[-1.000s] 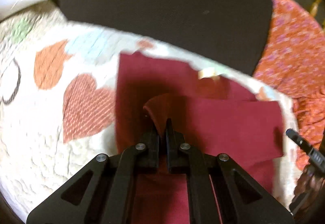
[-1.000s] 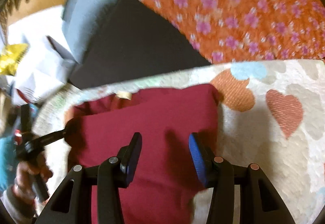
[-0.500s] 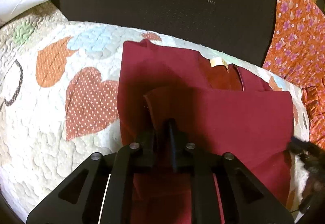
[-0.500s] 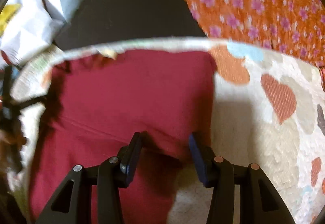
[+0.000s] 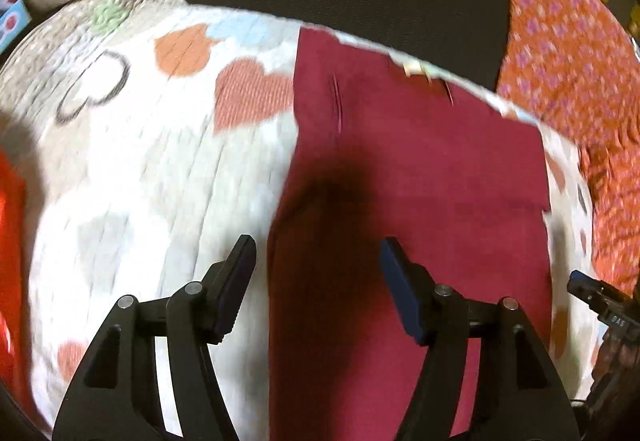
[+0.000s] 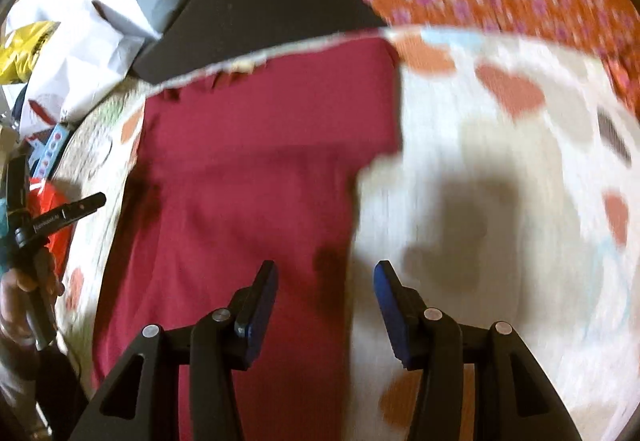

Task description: Fold small clothes

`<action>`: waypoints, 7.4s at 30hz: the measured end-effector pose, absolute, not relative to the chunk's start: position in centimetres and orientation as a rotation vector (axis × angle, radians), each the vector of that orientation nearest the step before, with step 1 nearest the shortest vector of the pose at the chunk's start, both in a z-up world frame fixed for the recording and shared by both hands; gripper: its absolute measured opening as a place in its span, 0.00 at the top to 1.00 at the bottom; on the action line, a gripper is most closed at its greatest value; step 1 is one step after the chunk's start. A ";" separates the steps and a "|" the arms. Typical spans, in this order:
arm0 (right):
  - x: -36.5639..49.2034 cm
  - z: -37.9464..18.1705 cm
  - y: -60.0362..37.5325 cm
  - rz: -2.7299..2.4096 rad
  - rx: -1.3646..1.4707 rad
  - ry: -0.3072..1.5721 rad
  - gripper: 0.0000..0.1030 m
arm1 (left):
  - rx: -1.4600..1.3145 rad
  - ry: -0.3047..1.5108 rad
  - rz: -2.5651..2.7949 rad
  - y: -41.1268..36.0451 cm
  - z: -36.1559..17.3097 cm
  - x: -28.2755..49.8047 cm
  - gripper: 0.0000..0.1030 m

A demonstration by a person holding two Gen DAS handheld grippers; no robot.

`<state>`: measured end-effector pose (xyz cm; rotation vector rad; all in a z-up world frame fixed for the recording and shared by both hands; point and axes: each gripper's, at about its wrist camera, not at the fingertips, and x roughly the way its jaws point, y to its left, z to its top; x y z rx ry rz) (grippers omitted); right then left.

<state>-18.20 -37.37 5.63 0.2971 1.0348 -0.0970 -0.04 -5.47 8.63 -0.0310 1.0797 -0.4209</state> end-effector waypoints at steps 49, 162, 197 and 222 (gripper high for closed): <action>-26.3 4.6 -29.2 -0.183 0.389 1.048 0.47 | -0.023 1.056 -0.682 -3.6 9.1 -17.8 0.37; -26.1 1.2 -27.5 -0.179 0.422 1.112 0.47 | 0.473 1.111 -0.912 -11.8 2.1 -27.5 0.37; -28.5 2.1 -31.7 0.309 0.632 0.874 0.91 | -0.226 1.292 -0.602 -1.3 2.0 -10.9 0.92; -3.6 8.1 -46.5 0.015 0.854 0.463 0.45 | -0.338 0.937 -0.443 -6.9 12.8 18.1 0.31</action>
